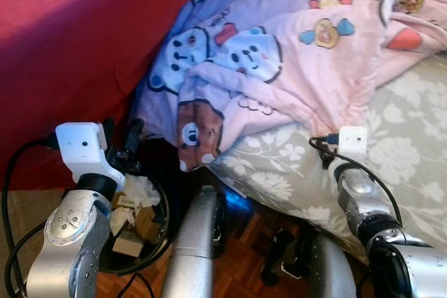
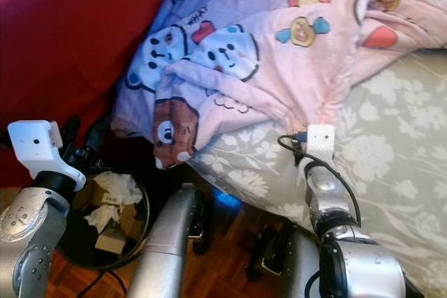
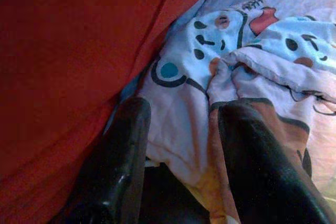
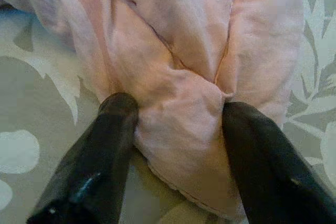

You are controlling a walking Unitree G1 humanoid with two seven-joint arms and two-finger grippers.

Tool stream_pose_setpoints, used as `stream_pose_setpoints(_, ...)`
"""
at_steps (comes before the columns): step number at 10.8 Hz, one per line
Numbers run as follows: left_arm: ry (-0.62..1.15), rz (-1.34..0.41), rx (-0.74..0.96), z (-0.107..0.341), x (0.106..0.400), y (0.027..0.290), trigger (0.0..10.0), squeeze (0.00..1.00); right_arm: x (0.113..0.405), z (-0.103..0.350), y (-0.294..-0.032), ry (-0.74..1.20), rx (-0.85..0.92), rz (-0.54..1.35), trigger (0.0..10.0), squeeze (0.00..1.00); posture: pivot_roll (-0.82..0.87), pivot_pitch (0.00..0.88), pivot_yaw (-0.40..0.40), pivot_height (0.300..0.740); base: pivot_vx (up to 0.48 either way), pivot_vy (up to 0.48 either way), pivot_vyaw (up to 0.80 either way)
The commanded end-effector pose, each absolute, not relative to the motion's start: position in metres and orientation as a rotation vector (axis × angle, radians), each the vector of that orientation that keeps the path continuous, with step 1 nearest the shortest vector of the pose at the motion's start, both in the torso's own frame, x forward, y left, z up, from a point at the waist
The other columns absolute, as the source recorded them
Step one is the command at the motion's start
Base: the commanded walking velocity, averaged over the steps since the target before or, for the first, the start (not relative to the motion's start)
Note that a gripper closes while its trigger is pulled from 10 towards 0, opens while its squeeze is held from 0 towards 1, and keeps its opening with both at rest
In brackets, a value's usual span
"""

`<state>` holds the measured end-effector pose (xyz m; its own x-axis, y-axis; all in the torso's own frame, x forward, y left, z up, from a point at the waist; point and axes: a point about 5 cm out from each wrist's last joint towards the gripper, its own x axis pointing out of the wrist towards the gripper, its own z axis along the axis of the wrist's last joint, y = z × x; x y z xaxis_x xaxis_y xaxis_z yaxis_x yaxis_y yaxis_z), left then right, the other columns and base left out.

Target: Clean up the room

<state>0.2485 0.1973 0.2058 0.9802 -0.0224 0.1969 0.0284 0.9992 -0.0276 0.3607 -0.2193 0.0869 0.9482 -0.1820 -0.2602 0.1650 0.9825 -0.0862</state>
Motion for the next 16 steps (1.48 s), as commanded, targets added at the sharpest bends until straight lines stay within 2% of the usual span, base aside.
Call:
stream_pose_setpoints(1, -0.184, -0.003, -0.014, 0.206, 0.241, 0.204, 10.0, 0.00, 0.346, 0.062, -0.220, 0.372, -0.042, -0.198, 0.0, 0.00, 0.49, 0.697, 0.146, 0.627, 0.000, 0.000, 0.00)
stream_pose_setpoints(7, -0.138, -0.010, 0.002, 0.202, 0.239, 0.207, 10.0, 0.00, 0.345, 0.064, -0.228, 0.358, -0.018, -0.267, 0.0, 0.00, 0.49, 0.680, 0.167, 0.627, 0.000, 0.000, 0.00)
stream_pose_setpoints(9, -0.035, 0.022, 0.023, 0.177, 0.224, 0.225, 10.0, 0.00, 0.343, 0.063, -0.233, 0.351, -0.027, -0.279, 0.0, 0.00, 0.47, 0.660, 0.159, 0.627, 0.000, 0.000, 0.00)
stream_pose_setpoints(11, 0.018, 0.042, 0.037, 0.160, 0.222, 0.236, 10.0, 0.00, 0.340, 0.065, -0.246, 0.336, -0.043, -0.331, 0.0, 0.00, 0.45, 0.613, 0.149, 0.627, 0.000, 0.000, 0.00)
stream_pose_setpoints(15, 0.168, 0.143, 0.063, 0.093, 0.221, 0.273, 10.0, 0.00, 0.328, 0.079, -0.288, 0.225, -0.040, -0.491, 0.0, 0.00, 0.35, 0.404, 0.073, 0.627, 0.000, 0.000, 0.00)
stream_pose_setpoints(16, 0.083, 0.196, 0.062, 0.103, 0.228, 0.280, 10.0, 0.00, 0.322, 0.076, -0.292, 0.185, -0.033, -0.480, 0.0, 0.00, 0.32, 0.361, 0.050, 0.627, 0.000, 0.000, 0.00)
